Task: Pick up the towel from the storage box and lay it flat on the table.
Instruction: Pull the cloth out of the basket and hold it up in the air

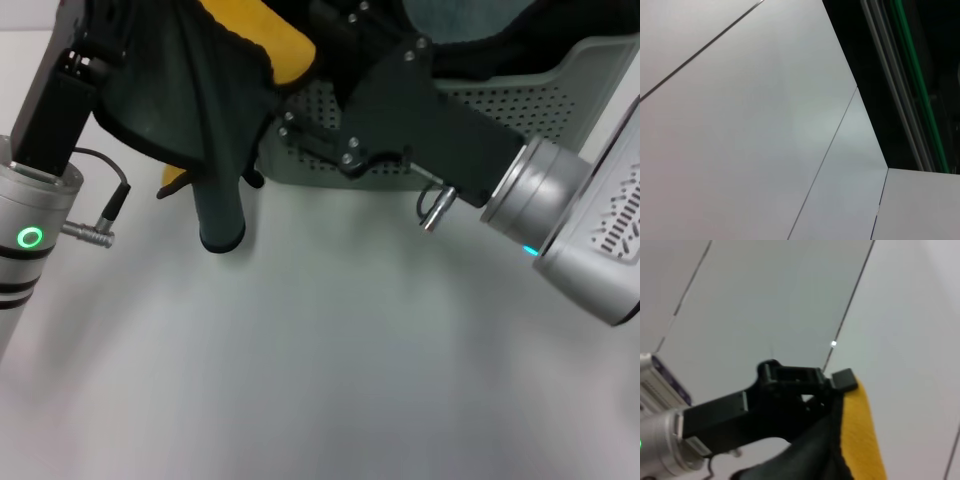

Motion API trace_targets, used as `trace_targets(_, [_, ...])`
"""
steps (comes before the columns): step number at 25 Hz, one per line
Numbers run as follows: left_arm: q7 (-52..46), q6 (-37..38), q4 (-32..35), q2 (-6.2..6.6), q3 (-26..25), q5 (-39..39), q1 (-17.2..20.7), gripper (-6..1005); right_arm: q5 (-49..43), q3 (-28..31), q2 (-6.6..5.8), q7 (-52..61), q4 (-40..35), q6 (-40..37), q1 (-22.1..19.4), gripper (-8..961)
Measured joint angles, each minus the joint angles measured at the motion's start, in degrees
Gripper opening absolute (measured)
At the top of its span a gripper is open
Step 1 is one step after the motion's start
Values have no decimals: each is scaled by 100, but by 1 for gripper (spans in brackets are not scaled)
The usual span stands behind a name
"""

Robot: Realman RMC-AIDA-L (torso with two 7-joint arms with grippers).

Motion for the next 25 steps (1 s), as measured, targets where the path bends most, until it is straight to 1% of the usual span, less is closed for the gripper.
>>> trace_targets(4, [0, 0, 0, 0, 0, 3, -4, 31, 3, 131, 0, 33, 32, 0, -2, 744])
trace_targets(10, [0, 0, 0, 0, 0, -3, 1, 31, 7, 168, 0, 6, 20, -3, -44, 744])
trace_targets(17, [0, 0, 0, 0, 0, 7, -13, 32, 6, 206, 0, -48, 42, -280, 134, 743])
trace_targets(22, [0, 0, 0, 0, 0, 8, -15, 33, 3, 180, 0, -310, 57, -322, 186, 678])
trace_targets(25, [0, 0, 0, 0, 0, 9, -15, 33, -7, 137, 0, -616, 14, -495, 220, 639])
